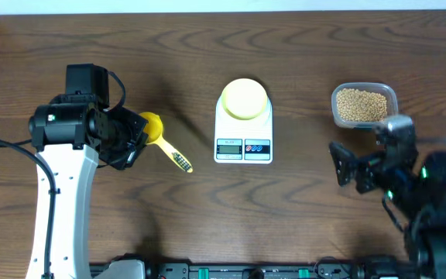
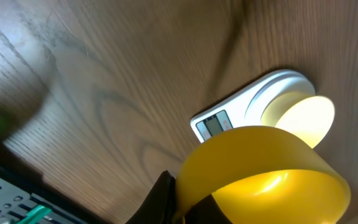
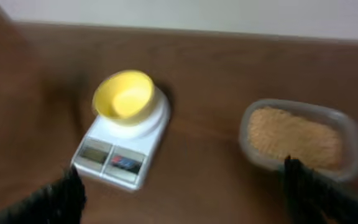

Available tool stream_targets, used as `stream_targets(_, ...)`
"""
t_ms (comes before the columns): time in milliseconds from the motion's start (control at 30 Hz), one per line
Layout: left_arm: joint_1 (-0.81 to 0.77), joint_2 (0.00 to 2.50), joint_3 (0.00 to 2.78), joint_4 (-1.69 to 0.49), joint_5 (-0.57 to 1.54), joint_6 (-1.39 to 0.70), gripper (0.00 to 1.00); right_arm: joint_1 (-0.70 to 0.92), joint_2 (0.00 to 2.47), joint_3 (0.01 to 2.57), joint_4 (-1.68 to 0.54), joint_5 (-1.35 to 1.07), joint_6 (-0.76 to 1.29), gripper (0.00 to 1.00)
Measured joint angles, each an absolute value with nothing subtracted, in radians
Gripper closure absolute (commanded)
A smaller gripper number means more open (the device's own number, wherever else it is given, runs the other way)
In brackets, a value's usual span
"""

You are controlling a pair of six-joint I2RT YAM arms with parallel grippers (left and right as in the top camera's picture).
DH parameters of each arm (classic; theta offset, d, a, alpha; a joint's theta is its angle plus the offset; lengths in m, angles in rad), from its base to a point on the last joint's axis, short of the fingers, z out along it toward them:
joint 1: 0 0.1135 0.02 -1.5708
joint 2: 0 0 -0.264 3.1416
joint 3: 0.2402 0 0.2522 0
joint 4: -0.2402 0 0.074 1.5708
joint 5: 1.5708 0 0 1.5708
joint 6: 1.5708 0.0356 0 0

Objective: Scoop item into bowl and weigh 50g on scale

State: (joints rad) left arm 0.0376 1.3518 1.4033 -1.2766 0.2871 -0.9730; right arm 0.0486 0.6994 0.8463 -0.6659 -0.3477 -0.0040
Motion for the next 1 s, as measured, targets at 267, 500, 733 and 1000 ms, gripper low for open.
stream_targets(267,0.038,1.352,1.403,-1.275,0.287,-1.122,0.93,0.049,1.014,0.945,-0.561,-0.641,0.038,0.01)
stream_targets(500,0.038,1.352,1.403,-1.276,0.287,-1.229,0.93,0.049,1.183,0.947,-0.379,-0.884,0.375,0.01)
stream_targets(733,0.038,1.352,1.403,-1.275,0.286,-1.291,0.93,0.095,1.298,0.947,-0.278,-0.96,0.633,0.03)
stream_targets(1000,0.035,1.352,1.403,-1.275,0.283,-1.398,0.93,0.262,1.351,0.947,-0.155,-0.917,0.856,0.07)
